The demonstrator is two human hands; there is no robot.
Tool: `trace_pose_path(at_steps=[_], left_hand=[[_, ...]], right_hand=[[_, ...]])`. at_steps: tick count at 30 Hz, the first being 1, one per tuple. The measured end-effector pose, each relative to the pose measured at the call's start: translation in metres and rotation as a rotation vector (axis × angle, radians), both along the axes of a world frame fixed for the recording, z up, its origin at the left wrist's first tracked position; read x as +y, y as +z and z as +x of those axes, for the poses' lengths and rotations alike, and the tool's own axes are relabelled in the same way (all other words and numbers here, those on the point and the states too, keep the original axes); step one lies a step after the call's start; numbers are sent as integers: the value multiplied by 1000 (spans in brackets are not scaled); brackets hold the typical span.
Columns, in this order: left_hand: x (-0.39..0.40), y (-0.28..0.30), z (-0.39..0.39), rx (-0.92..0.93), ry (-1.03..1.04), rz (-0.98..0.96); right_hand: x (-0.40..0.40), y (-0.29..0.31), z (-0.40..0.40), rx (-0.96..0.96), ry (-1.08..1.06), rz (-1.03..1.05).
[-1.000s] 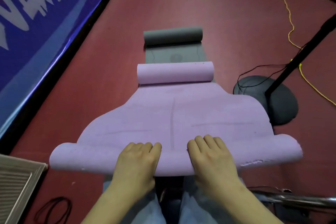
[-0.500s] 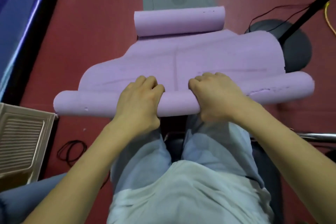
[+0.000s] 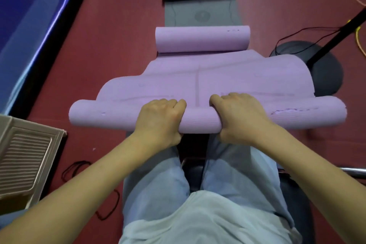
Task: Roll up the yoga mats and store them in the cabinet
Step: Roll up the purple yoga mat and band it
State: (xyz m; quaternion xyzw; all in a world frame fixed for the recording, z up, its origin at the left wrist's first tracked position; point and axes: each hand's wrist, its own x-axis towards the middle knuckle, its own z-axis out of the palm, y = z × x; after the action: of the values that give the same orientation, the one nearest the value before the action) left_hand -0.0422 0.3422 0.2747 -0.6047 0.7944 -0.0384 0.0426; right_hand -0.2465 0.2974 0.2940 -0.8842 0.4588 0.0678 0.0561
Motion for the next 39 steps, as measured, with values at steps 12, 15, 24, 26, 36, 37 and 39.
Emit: trace_pose_path(at_steps=[12,15,24,26,36,37,39], left_hand=[[3,-3,-7,40,83,-9],[7,-15,-6,109,81,-178],[-11,-15,7,31,-24,-194],[-17,-11,7,12,-5,-138],[-31,7,2,78,88,35],[-30,2,3,82,81,15],[-30,-8,5,75,79,-83]], right_hand=[[-8,-3,0,30,117,-92],[-23,10,2,54,125,81],[-17,2,9,-2,-17,-8],[-3,-13,8,-46,-7,-192],[-44,8,15,30,97,64],[-53,13,17,49,85,160],[-70,21,21,62,43,361]])
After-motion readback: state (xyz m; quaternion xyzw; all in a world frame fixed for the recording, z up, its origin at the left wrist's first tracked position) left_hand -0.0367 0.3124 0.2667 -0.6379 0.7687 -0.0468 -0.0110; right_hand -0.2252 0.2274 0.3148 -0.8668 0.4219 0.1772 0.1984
